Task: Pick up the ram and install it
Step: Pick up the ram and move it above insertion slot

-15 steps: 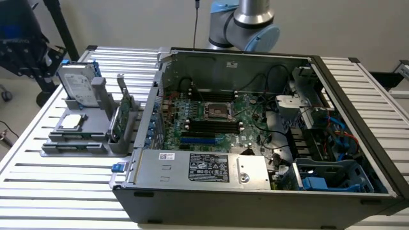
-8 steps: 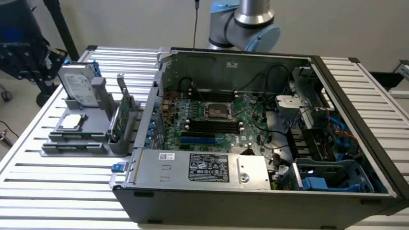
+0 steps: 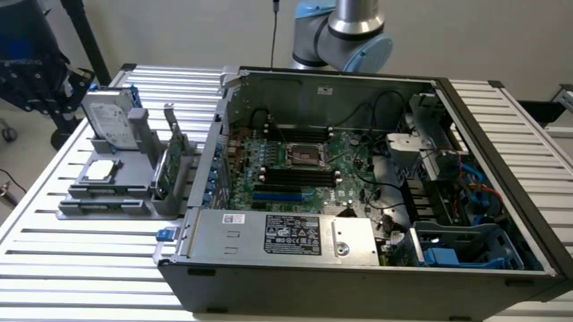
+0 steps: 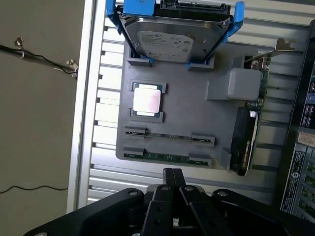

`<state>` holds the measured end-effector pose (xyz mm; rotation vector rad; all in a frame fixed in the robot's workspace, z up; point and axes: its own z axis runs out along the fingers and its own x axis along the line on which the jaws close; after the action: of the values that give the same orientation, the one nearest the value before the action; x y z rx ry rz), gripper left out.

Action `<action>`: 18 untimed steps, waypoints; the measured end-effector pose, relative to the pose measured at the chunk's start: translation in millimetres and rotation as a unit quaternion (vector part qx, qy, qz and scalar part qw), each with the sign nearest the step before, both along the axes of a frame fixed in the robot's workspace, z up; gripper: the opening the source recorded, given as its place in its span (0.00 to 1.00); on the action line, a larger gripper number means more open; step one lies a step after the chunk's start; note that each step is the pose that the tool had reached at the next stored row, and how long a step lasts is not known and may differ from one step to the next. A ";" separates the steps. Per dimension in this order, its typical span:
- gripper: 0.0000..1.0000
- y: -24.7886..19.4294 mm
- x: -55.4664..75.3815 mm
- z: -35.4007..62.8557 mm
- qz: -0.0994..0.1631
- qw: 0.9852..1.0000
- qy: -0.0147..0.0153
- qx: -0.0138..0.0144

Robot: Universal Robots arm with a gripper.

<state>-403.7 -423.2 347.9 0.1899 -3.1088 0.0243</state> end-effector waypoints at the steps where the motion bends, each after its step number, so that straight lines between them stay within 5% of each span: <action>1: 0.11 0.0 0.0 0.0 0.000 1.000 0.000 0.000; 10: 0.11 -2.7 0.1 -1.4 0.003 1.000 0.001 0.001; 18: 0.11 -2.7 0.1 -4.3 0.073 0.997 0.001 0.001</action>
<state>-403.7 -425.9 343.6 0.4154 -3.0857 0.0246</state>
